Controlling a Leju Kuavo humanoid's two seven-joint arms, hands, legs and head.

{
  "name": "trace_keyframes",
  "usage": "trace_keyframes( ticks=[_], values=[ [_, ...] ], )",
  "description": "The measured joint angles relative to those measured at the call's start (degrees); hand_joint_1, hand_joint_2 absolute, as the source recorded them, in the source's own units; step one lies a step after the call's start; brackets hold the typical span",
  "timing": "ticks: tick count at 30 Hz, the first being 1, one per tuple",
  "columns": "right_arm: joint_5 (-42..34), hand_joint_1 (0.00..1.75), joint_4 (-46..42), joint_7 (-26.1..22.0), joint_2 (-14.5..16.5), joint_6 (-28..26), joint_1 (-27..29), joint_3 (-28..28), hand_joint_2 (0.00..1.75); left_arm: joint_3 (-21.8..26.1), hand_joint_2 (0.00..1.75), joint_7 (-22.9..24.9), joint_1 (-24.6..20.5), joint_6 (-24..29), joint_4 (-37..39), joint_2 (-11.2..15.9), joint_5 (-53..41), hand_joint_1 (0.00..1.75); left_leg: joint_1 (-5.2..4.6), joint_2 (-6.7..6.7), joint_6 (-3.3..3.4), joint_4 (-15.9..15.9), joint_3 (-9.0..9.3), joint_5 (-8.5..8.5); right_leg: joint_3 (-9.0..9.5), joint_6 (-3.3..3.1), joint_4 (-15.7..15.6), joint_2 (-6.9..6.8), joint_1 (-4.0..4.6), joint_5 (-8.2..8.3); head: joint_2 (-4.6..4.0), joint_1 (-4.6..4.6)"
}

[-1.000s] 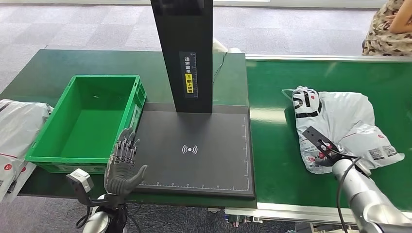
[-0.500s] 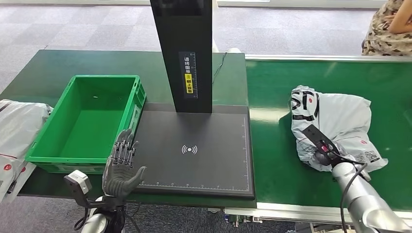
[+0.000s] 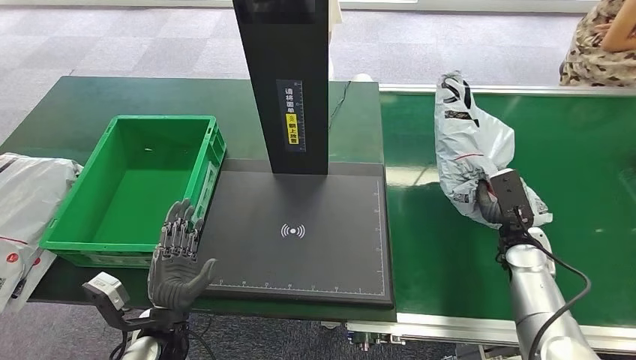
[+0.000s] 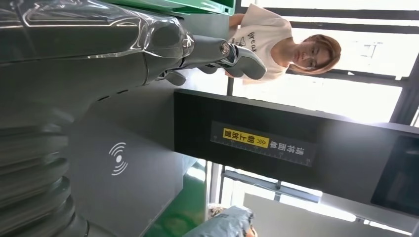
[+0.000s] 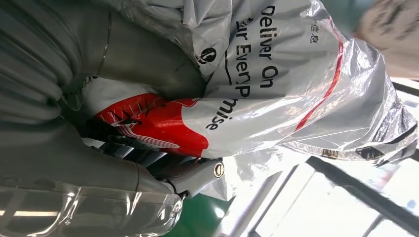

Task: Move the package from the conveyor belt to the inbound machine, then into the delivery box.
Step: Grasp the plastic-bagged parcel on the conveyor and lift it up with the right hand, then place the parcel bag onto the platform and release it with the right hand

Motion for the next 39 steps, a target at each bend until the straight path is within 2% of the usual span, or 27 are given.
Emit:
trace_keyframes(
  ticks=[5,9,13,21,31,39],
  values=[
    [2.17,1.75,-13.7,-1.8,1.7,2.75,3.94,6.43,1.75,0.01,1.75,-1.55,-1.68,2.64,0.0,-0.05,-1.08,0.0,0.01,0.03,-0.01,-0.01,0.02,0.0,-0.01,-0.01,0.01,0.03,0.01,0.0,0.0,0.0],
    [6.88,1.75,-22.39,-1.43,2.19,4.26,5.76,16.03,1.75,0.0,1.75,-2.98,-3.76,7.1,0.0,-0.2,-3.44,0.0,0.02,0.06,-0.04,-0.02,0.03,0.03,-0.02,-0.01,0.03,0.04,0.03,0.0,0.0,-0.02],
    [9.02,1.75,-26.44,0.38,2.81,6.51,5.76,25.71,1.75,-0.32,1.75,-3.22,-5.3,9.04,0.0,-0.29,-3.86,0.0,0.03,0.07,-0.05,-0.02,0.02,0.04,-0.01,-0.01,0.04,0.05,0.04,0.0,0.0,-0.01],
    [7.25,1.75,-23.1,5.73,5.45,13.27,0.92,39.58,1.75,-0.93,1.75,-2.79,-7.11,10.17,0.0,-0.29,-2.94,0.0,0.02,0.14,-0.06,-0.02,0.06,0.04,-0.02,-0.04,0.03,0.13,0.04,0.02,0.0,-0.01],
    [4.08,1.75,-12.39,11.97,7.48,23.35,-4.09,50.24,1.75,-1.11,1.75,-1.14,-7.88,9.69,0.03,-0.26,-2.25,0.0,0.02,0.12,-0.06,-0.02,0.07,0.04,-0.01,-0.04,0.02,0.11,0.04,0.02,0.0,-0.02],
    [-2.57,1.75,-11.81,9.88,6.51,27.98,-5.16,54.96,1.75,-2.1,1.75,-0.91,-9.32,9.31,1.04,-0.19,-1.62,0.0,0.02,0.13,-0.06,0.0,0.07,0.04,-0.02,-0.04,0.01,0.12,0.03,0.03,0.0,-0.01]
  ],
)
